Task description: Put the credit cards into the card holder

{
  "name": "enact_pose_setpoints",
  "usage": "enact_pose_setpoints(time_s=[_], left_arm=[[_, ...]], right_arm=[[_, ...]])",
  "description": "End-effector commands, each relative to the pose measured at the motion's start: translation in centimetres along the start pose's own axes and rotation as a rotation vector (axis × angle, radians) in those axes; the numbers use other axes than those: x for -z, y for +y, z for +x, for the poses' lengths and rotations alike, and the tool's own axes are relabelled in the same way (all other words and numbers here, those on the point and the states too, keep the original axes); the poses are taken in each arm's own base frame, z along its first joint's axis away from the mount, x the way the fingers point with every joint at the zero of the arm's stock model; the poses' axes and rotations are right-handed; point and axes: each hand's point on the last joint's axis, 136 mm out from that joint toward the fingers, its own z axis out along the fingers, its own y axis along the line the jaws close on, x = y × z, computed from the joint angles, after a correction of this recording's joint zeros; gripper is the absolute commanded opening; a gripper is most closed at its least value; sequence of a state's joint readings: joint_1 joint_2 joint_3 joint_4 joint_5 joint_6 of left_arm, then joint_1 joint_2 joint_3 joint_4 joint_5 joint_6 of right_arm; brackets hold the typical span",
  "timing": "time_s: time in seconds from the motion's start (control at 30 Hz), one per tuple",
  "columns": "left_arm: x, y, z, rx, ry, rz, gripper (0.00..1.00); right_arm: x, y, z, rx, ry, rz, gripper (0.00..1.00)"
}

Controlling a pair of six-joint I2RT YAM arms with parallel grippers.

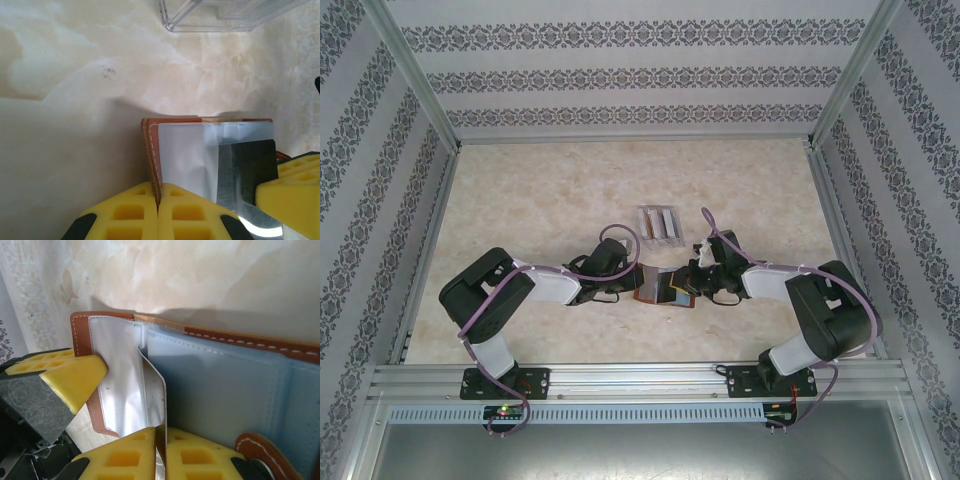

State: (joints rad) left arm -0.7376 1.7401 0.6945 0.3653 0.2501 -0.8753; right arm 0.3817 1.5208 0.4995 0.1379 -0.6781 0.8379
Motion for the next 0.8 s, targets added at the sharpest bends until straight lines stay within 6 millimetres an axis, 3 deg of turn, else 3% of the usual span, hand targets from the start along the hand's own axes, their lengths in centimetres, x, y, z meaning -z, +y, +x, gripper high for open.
enact_pose_setpoints(time_s=[0.0,0.03,0.1,0.13,0.23,0.3,0.43,0.6,0.77], left_arm=[[0.0,1.5,0.4,0.004,0.017,-0.069,0.1],[0.2,1.3,0.3,0.0,0.012,-0.064,0.16],[0.9,1.3,-0.2,-0.008,-0.022,-0.069,0.4],[1.3,1.2,-0.5,-0.013,-0.043,-0.065,0.47],[2.2,1.3,-0.7,-0.024,-0.068,-0.074,0.51],[2.1,0.9,-0.8,-0.034,-0.06,-0.061,0.46],[1.5,1.2,-0.4,-0.036,-0.026,-0.078,0.22],[0.4,1.5,0.2,-0.031,0.028,-0.097,0.02],[0.4,2.0,0.3,-0.034,0.036,-0.135,0.0]], right_arm=[[-0.3,-1.0,-0.2,-0.014,-0.002,0.048,0.11],[-0.4,-1.1,-0.3,-0.012,0.001,0.053,0.08],[-0.5,-1.2,-0.3,-0.013,0.01,0.058,0.03],[-0.6,-1.2,-0.3,-0.017,0.011,0.057,0.02],[-0.9,-1.4,-0.3,-0.021,0.012,0.062,0.01],[-1.1,-1.3,-0.4,-0.023,0.021,0.059,0.0],[-1.2,-1.2,-0.6,-0.026,0.012,0.062,0.01],[-1.3,-0.9,-0.6,-0.032,0.009,0.048,0.09],[-1.1,-1.2,-0.7,-0.033,0.002,0.067,0.22]])
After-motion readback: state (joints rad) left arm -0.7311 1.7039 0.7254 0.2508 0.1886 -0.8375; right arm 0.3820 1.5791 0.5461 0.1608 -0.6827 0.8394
